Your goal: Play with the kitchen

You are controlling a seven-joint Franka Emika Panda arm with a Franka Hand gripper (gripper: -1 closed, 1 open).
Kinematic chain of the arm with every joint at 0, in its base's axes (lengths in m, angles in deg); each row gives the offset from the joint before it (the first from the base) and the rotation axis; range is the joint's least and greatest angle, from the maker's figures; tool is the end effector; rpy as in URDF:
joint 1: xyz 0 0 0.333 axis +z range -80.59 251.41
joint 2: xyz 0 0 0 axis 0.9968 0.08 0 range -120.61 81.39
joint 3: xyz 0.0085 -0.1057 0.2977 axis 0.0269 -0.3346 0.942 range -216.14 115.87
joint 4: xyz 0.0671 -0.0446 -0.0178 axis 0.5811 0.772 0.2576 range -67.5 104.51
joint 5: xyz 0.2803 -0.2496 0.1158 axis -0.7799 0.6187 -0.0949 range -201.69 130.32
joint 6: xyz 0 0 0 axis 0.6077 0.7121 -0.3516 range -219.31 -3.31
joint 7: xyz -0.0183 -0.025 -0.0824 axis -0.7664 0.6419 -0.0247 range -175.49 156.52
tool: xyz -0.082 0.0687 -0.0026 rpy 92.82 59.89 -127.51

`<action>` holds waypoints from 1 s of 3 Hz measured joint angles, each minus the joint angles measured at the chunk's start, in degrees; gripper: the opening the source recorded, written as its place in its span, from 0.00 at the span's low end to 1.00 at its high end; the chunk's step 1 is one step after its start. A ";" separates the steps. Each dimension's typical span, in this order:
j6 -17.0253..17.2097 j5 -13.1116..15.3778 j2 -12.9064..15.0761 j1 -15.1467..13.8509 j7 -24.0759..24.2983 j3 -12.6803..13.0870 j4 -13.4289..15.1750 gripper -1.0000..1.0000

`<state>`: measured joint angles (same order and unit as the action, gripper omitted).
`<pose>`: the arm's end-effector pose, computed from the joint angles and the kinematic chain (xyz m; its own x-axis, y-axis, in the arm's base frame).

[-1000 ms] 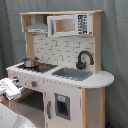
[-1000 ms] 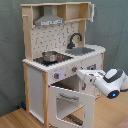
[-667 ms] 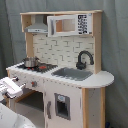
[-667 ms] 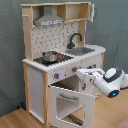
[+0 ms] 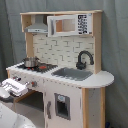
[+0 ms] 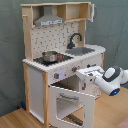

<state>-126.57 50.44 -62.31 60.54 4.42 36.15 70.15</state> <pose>0.2668 0.3844 0.3541 0.3072 0.6907 -0.6547 -0.0508 0.6989 0.7135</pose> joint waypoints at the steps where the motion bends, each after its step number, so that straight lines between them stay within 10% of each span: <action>1: -1.24 4.81 0.00 0.05 2.11 -1.45 2.28 1.00; 3: -5.40 14.28 0.01 0.08 9.20 -5.06 6.10 1.00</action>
<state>-131.97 64.73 -62.30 60.63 13.62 31.09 76.25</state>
